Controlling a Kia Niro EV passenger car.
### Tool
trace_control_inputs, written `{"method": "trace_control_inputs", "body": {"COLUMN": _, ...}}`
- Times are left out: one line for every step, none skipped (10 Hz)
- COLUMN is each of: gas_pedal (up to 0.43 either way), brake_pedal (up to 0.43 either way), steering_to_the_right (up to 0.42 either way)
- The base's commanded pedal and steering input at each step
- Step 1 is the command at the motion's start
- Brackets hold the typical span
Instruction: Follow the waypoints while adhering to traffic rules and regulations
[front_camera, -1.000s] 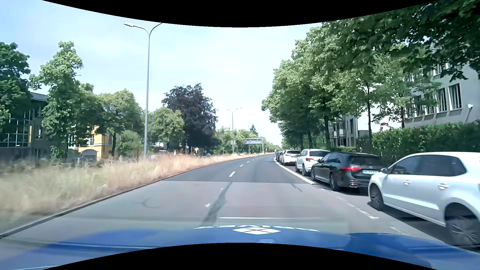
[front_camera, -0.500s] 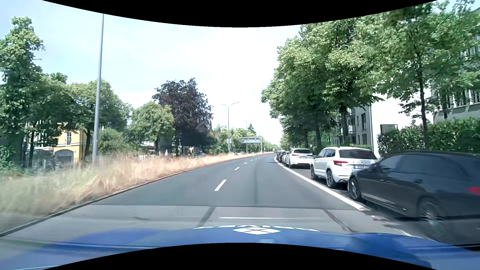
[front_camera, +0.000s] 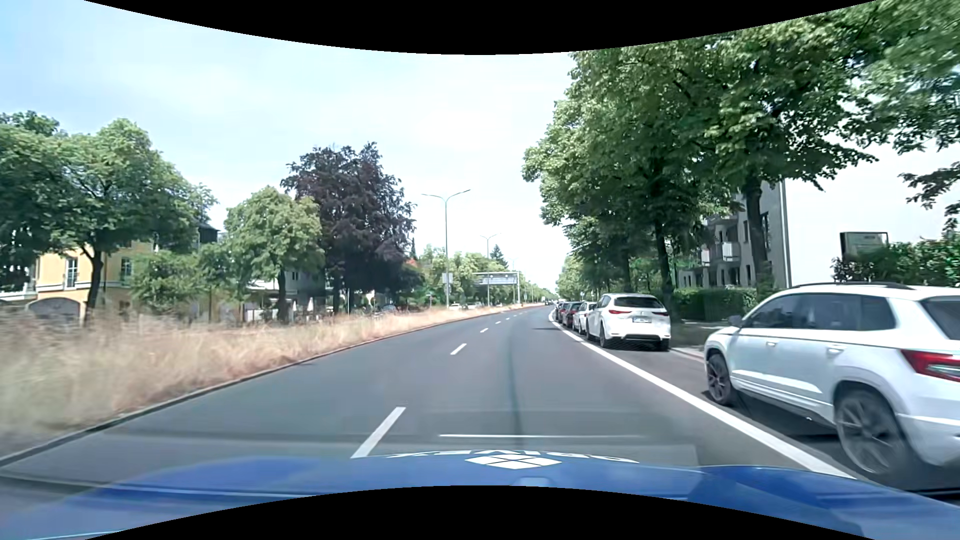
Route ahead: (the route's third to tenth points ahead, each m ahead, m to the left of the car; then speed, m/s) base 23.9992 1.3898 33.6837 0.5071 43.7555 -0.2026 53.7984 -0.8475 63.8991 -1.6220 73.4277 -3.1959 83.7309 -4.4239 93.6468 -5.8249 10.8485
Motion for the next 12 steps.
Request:
{"method": "trace_control_inputs", "body": {"gas_pedal": 0.319, "brake_pedal": 0.000, "steering_to_the_right": 0.011}}
{"method": "trace_control_inputs", "body": {"gas_pedal": 0.311, "brake_pedal": 0.000, "steering_to_the_right": 0.011}}
{"method": "trace_control_inputs", "body": {"gas_pedal": 0.311, "brake_pedal": 0.000, "steering_to_the_right": 0.011}}
{"method": "trace_control_inputs", "body": {"gas_pedal": 0.280, "brake_pedal": 0.000, "steering_to_the_right": 0.011}}
{"method": "trace_control_inputs", "body": {"gas_pedal": 0.268, "brake_pedal": 0.000, "steering_to_the_right": 0.010}}
{"method": "trace_control_inputs", "body": {"gas_pedal": 0.268, "brake_pedal": 0.000, "steering_to_the_right": 0.011}}
{"method": "trace_control_inputs", "body": {"gas_pedal": 0.260, "brake_pedal": 0.000, "steering_to_the_right": 0.011}}
{"method": "trace_control_inputs", "body": {"gas_pedal": 0.248, "brake_pedal": 0.000, "steering_to_the_right": 0.011}}
{"method": "trace_control_inputs", "body": {"gas_pedal": 0.240, "brake_pedal": 0.000, "steering_to_the_right": 0.011}}
{"method": "trace_control_inputs", "body": {"gas_pedal": 0.228, "brake_pedal": 0.000, "steering_to_the_right": 0.011}}
{"method": "trace_control_inputs", "body": {"gas_pedal": 0.228, "brake_pedal": 0.000, "steering_to_the_right": 0.012}}
{"method": "trace_control_inputs", "body": {"gas_pedal": 0.228, "brake_pedal": 0.000, "steering_to_the_right": 0.014}}
